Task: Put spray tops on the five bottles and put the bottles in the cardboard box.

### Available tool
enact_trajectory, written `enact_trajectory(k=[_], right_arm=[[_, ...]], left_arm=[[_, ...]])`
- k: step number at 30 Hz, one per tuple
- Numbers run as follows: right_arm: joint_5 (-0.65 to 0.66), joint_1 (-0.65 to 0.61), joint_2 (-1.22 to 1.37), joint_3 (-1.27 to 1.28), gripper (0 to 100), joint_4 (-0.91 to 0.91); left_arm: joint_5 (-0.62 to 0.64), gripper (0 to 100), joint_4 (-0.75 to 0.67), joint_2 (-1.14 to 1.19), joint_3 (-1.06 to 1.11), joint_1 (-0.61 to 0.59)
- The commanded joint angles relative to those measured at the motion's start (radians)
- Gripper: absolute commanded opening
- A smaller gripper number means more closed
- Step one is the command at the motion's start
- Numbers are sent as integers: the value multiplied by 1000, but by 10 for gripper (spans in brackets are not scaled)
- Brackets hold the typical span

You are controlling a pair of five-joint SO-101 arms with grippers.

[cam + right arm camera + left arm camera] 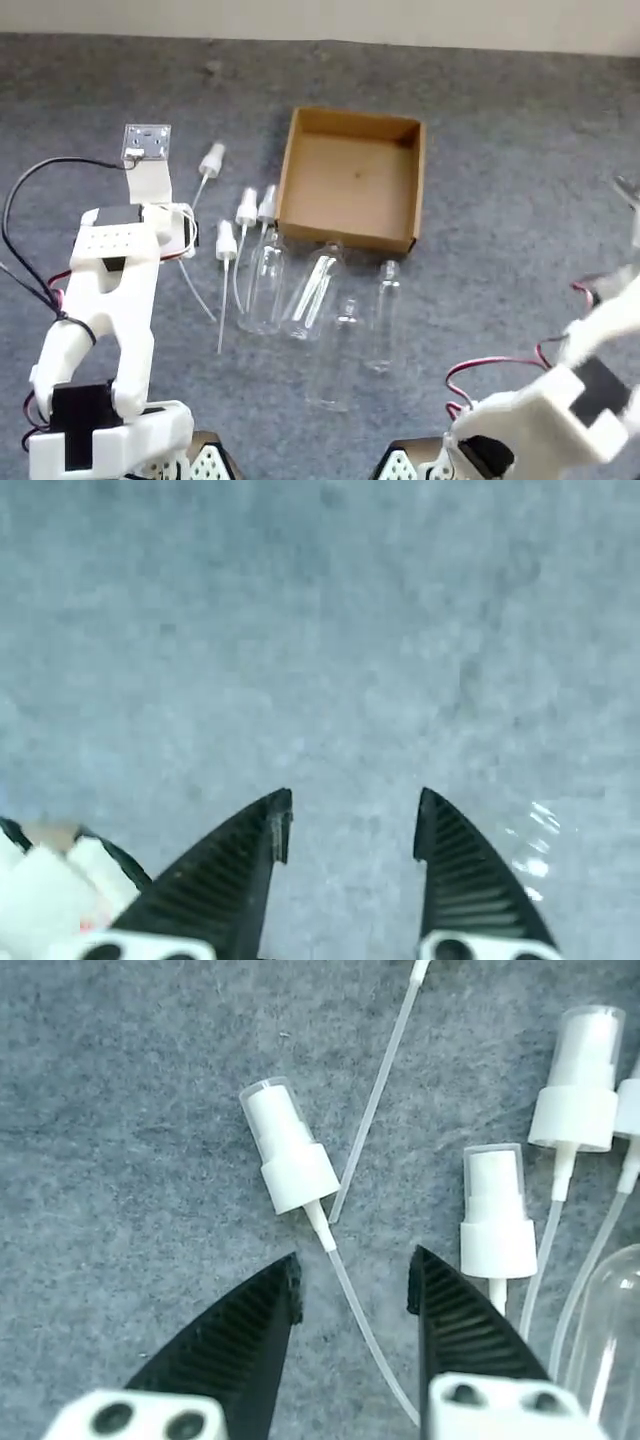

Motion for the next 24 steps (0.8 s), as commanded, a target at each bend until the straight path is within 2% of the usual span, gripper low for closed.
enact_trajectory(k=[1, 7, 13, 24], right_arm=[[94, 151, -77, -2, 174, -85], [187, 228, -13, 2, 207, -88], [304, 236, 7, 2, 261, 42], [315, 326, 81, -1, 263, -99]], left_arm=[[2, 140, -15, -4, -4, -4], [2, 140, -15, -4, -4, -4], [2, 140, -15, -4, -4, -4], [2, 140, -15, -4, -4, -4]])
